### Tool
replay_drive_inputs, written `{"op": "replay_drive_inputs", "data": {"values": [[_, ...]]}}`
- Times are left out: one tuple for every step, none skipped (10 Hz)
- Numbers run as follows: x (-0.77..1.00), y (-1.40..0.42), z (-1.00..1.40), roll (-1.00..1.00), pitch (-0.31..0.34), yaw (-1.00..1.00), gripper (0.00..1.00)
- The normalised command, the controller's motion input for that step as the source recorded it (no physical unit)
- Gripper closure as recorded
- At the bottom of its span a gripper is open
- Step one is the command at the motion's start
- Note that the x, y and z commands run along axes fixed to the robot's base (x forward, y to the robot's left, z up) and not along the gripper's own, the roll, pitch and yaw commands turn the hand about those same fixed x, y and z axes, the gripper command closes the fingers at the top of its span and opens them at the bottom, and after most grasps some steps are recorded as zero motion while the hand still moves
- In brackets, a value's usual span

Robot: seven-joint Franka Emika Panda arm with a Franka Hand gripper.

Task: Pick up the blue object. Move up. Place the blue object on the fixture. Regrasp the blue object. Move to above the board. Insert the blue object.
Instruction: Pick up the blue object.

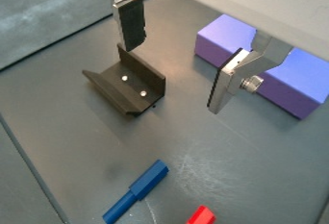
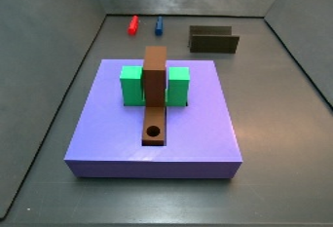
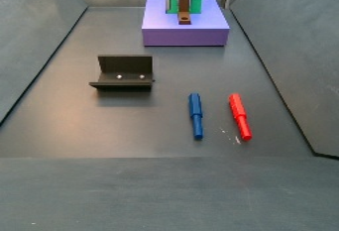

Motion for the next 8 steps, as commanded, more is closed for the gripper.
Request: {"op": "replay_drive_inputs", "data": {"values": [[0.0, 0.0, -0.02, -0.04, 0.0, 0.0, 0.0], [0.14, 0.0, -0.25, -0.24, -0.07, -0.24, 0.0], [0.29, 0.0, -0.48, -0.2, -0.073, -0.23, 0.0], [0.33, 0.13, -0.57, -0.1, 0.0, -0.13, 0.0], [0.24, 0.18, -0.51, -0.02, 0.0, -0.01, 0.0], [0.2, 0.19, -0.55, -0.01, 0.0, 0.0, 0.0], [0.08, 0.24, -0.69, -0.03, 0.0, 0.0, 0.0], [0.0, 0.24, -0.69, -0.07, -0.031, 0.0, 0.0]]}}
